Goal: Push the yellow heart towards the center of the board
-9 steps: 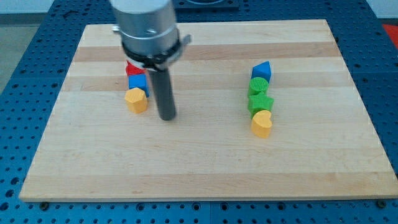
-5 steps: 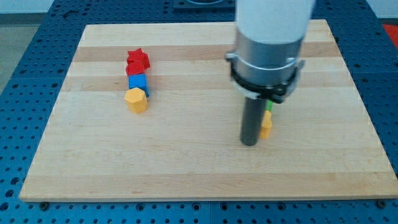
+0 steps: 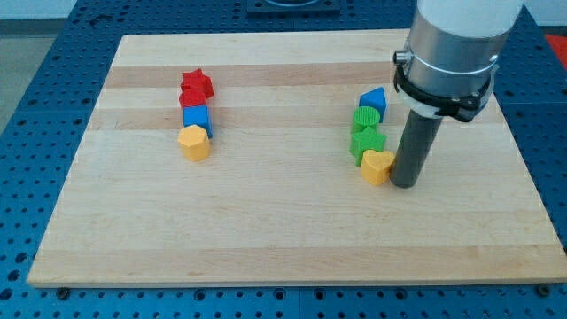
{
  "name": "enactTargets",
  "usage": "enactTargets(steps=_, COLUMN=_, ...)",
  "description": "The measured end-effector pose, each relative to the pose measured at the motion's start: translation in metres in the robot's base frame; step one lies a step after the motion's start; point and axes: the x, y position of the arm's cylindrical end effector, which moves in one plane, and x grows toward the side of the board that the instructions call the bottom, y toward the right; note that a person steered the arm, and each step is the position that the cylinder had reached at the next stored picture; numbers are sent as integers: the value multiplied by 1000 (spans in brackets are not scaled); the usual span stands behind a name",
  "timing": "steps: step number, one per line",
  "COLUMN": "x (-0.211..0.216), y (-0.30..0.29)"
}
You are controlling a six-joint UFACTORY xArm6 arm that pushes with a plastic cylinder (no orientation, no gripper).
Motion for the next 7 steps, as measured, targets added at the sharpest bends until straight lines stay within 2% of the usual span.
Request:
enactTargets(steps=4, x=-1, y=-69)
enactTargets(steps=7, x=-23, y=-80)
